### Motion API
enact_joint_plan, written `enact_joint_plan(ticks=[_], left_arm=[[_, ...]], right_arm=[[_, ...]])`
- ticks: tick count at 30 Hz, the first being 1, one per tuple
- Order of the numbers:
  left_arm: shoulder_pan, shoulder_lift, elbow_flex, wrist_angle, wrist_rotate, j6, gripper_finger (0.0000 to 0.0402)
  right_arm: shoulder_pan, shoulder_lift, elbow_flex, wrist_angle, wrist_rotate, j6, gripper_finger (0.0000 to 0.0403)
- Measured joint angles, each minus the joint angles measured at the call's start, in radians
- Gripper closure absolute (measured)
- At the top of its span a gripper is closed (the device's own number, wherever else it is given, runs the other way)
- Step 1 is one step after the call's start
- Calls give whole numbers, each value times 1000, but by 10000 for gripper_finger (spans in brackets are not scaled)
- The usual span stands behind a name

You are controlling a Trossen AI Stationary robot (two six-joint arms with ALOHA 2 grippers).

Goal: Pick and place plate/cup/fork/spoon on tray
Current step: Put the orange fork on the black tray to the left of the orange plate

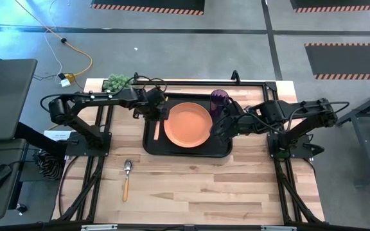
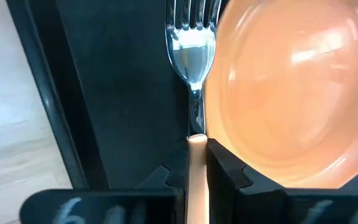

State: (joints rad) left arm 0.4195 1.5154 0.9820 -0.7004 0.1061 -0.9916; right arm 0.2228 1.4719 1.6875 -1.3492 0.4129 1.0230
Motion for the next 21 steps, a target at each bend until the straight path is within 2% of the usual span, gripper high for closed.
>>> enact_joint_plan(ticks=[5, 12, 21], left_arm=[[21, 0, -64, 53, 46, -22, 380], [19, 0, -136, 185, 50, -82, 378], [18, 27, -166, 234, 42, -90, 377]], right_arm=[[-1, 0, 0, 0, 0, 1, 230], [-1, 0, 0, 0, 0, 1, 230], [-1, 0, 0, 0, 2, -2, 230]])
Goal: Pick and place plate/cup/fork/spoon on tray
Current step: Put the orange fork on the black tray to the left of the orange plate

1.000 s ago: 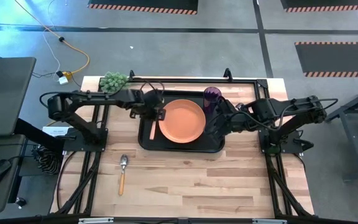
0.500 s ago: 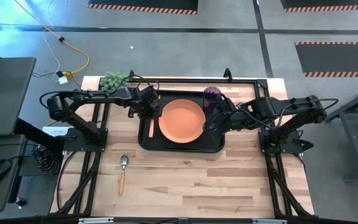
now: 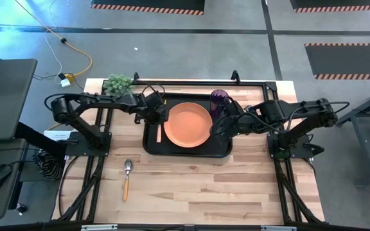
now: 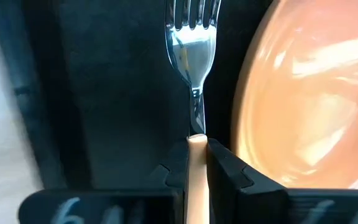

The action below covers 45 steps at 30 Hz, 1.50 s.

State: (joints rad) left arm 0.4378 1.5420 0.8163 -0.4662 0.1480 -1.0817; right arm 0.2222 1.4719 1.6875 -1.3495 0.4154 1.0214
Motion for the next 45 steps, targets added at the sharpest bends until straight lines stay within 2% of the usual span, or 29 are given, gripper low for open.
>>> enact_joint_plan(ticks=[12, 35, 45], left_arm=[[-5, 96, 0, 56, 25, 10, 373], [-5, 97, 0, 90, 26, 10, 370], [-5, 97, 0, 89, 23, 10, 332]], right_arm=[[0, 0, 0, 0, 0, 10, 230], [0, 0, 0, 0, 1, 11, 230], [0, 0, 0, 0, 0, 11, 230]])
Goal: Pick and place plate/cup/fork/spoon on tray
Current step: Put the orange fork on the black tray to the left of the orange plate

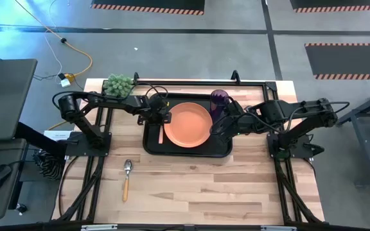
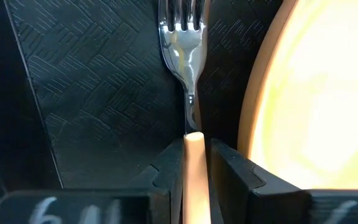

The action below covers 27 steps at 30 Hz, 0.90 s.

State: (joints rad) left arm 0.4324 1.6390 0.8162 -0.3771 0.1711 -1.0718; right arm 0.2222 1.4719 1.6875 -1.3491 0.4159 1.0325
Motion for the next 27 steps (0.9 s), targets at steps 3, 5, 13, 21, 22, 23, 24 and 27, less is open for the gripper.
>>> enact_joint_plan(ticks=[3, 5, 13, 21, 22, 23, 24, 27], left_arm=[[0, 0, 0, 0, 0, 0, 329], [0, 0, 0, 1, 0, 0, 329], [7, 0, 0, 1, 9, -1, 328], [28, 0, 1, 1, 32, 0, 328], [28, 0, 1, 1, 32, 0, 328], [29, 0, 1, 1, 32, 0, 328], [28, 0, 1, 1, 32, 0, 328], [28, 0, 1, 0, 32, 1, 327]], right_arm=[[0, 0, 0, 0, 0, 0, 230], [0, 0, 0, 0, 0, 0, 230], [0, 0, 0, 0, 0, 0, 230], [0, 0, 0, 0, 0, 7, 230], [0, 0, 0, 0, 0, 7, 230], [0, 0, 0, 0, 0, 7, 230], [0, 0, 0, 0, 0, 7, 230], [0, 0, 0, 0, 0, 7, 230]])
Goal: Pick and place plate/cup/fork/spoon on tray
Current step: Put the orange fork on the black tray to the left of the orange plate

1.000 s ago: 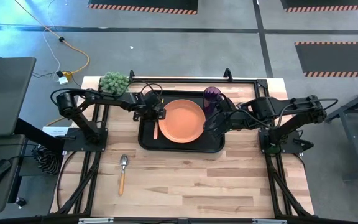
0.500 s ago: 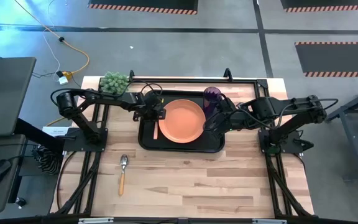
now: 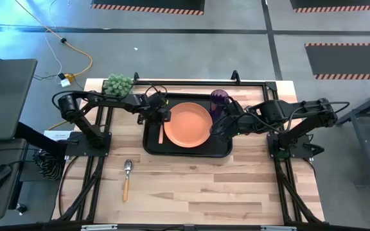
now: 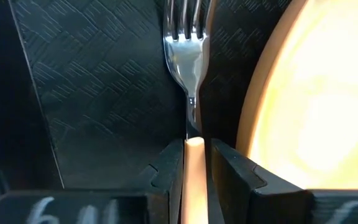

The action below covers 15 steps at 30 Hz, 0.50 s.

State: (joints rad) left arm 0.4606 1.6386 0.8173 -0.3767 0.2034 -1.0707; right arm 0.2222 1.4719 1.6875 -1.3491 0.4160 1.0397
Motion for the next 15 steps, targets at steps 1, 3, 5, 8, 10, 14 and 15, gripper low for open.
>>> enact_joint_plan(ticks=[1, 3, 5, 8, 10, 14, 15], left_arm=[[0, 0, 0, 0, 1, 2, 327], [1, -1, 0, 0, 7, 7, 327], [5, -6, 1, -1, 15, 8, 327], [14, -15, 1, -6, 16, 21, 327], [23, -30, 1, -14, 16, 27, 327], [36, -67, 1, -24, 16, 35, 327], [38, -78, 1, -24, 16, 36, 327]], right_arm=[[0, 0, 0, 0, 0, 0, 230], [0, 0, 0, 0, 0, 0, 230], [0, 0, 0, 0, 0, 4, 230], [0, 0, 0, 0, 0, 11, 230], [0, 0, 0, 0, 0, 10, 230], [0, 0, 0, 0, 6, 8, 230], [0, 0, 0, 0, 14, 3, 230]])
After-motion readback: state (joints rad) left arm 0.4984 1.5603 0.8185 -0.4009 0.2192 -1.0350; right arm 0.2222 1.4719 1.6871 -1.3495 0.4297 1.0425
